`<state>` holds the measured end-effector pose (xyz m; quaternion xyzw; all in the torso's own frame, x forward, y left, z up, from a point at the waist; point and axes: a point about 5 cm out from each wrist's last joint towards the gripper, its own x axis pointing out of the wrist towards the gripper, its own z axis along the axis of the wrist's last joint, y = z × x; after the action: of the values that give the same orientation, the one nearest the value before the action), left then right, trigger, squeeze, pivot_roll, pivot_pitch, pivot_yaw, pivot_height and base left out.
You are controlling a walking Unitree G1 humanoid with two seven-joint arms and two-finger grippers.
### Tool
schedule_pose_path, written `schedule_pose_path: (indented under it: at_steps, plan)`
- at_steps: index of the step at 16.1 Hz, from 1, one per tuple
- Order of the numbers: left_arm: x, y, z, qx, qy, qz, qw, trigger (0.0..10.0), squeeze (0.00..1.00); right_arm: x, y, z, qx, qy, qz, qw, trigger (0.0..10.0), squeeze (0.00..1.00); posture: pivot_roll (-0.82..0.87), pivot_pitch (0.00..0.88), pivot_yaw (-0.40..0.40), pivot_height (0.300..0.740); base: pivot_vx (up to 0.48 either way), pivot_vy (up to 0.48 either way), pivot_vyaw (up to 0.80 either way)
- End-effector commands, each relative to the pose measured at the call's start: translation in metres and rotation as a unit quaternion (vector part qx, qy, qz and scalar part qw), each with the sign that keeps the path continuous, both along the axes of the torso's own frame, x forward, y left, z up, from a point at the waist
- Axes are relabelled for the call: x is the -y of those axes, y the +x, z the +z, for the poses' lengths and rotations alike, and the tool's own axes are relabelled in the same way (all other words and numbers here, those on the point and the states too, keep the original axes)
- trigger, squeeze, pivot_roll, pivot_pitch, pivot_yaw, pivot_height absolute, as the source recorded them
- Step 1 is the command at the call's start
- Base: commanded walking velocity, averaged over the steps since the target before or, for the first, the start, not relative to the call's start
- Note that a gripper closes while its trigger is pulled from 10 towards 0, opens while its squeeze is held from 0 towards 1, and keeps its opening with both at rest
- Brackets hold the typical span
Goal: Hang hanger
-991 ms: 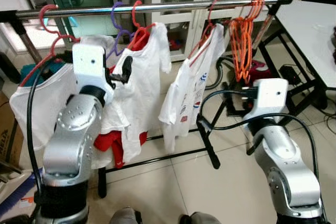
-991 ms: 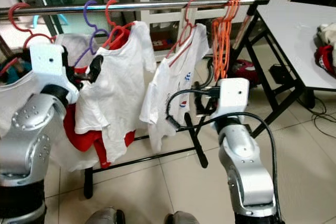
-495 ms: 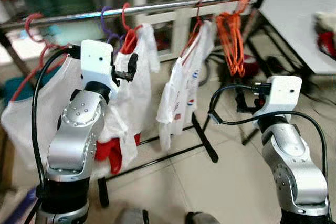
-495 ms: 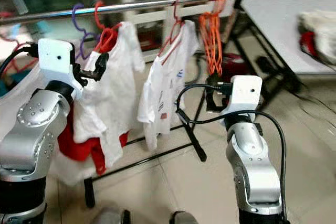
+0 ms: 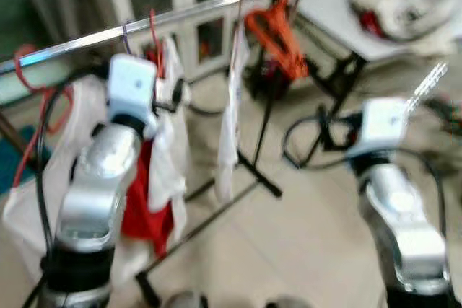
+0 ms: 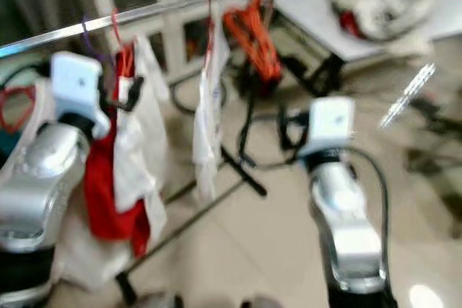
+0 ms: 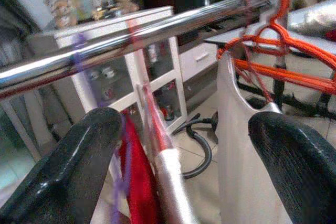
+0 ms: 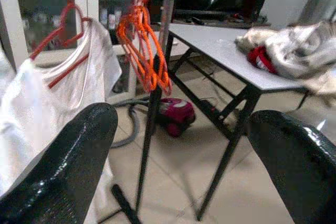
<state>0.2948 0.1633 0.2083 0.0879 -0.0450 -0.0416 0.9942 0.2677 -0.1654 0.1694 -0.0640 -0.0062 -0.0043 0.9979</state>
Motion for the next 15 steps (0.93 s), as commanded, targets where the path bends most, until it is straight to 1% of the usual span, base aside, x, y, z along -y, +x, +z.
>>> schedule_pose_path:
  at_steps: [1, 2, 3, 4, 5, 7, 9, 10, 14, 15]
  plan:
    - [0.002, -0.003, -0.002, -0.006, -0.033, 0.013, 0.999, 10.0, 0.0, 0.003, 0.002, 0.006, 0.011, -0.005, -0.003, 1.0, 10.0, 0.0, 0.01, 0.031, -0.038, 0.74, 0.0, 0.0, 0.0]
    - [0.003, -0.005, -0.002, -0.006, -0.062, 0.015, 0.998, 10.0, 0.0, 0.0, 0.002, 0.006, 0.002, 0.028, 0.016, 0.999, 10.0, 0.0, 0.01, 0.035, -0.041, 0.74, 0.0, 0.0, 0.0]
    - [0.003, -0.006, -0.001, -0.003, -0.063, 0.012, 0.998, 10.0, 0.0, 0.0, 0.002, 0.006, 0.0, 0.031, 0.016, 0.999, 10.0, 0.0, 0.0, 0.041, -0.044, 0.74, 0.0, 0.0, 0.0]
    - [0.004, -0.006, -0.004, -0.013, -0.043, 0.011, 0.999, 10.0, 0.0, 0.0, 0.002, 0.004, -0.008, 0.032, 0.018, 0.999, 10.0, 0.0, 0.01, 0.041, -0.047, 0.74, 0.0, 0.0, 0.0]
    - [0.008, -0.006, -0.003, -0.012, -0.032, -0.002, 0.999, 10.0, 0.0, -0.002, 0.002, 0.002, -0.017, 0.03, 0.034, 0.999, 10.0, 0.0, 0.0, 0.043, -0.052, 0.74, 0.0, 0.0, 0.0]
    - [0.012, -0.004, 0.004, 0.004, -0.032, -0.01, 0.999, 10.0, 0.0, -0.004, 0.001, 0.003, -0.016, 0.032, 0.051, 0.998, 10.0, 0.0, 0.0, 0.046, -0.054, 0.74, 0.0, 0.0, 0.0]
    - [0.013, -0.003, 0.006, 0.002, -0.041, -0.011, 0.999, 10.0, 0.0, -0.006, 0.001, 0.005, -0.015, 0.031, 0.061, 0.998, 10.0, 0.0, 0.0, 0.052, -0.049, 0.74, 0.27, 0.0, 0.0]
    - [0.012, 0.0, 0.012, 0.005, -0.058, -0.003, 0.998, 10.0, 0.0, -0.008, 0.002, 0.006, -0.017, 0.028, 0.066, 0.997, 10.0, 0.0, 0.0, 0.06, -0.043, 0.74, 0.307, 0.0, 0.0]
    - [0.01, 0.003, 0.019, 0.013, -0.045, -0.001, 0.999, 10.0, 0.0, -0.013, 0.002, 0.006, -0.015, 0.034, 0.078, 0.996, 10.0, 0.0, 0.0, 0.064, -0.042, 0.74, 0.326, 0.0, 0.0]
    - [0.008, 0.004, 0.019, 0.011, -0.048, 0.006, 0.999, 10.0, 0.0, -0.013, 0.001, 0.006, -0.016, 0.035, 0.08, 0.996, 10.0, 0.0, 0.0, 0.065, -0.042, 0.74, 0.341, 0.0, 0.0]
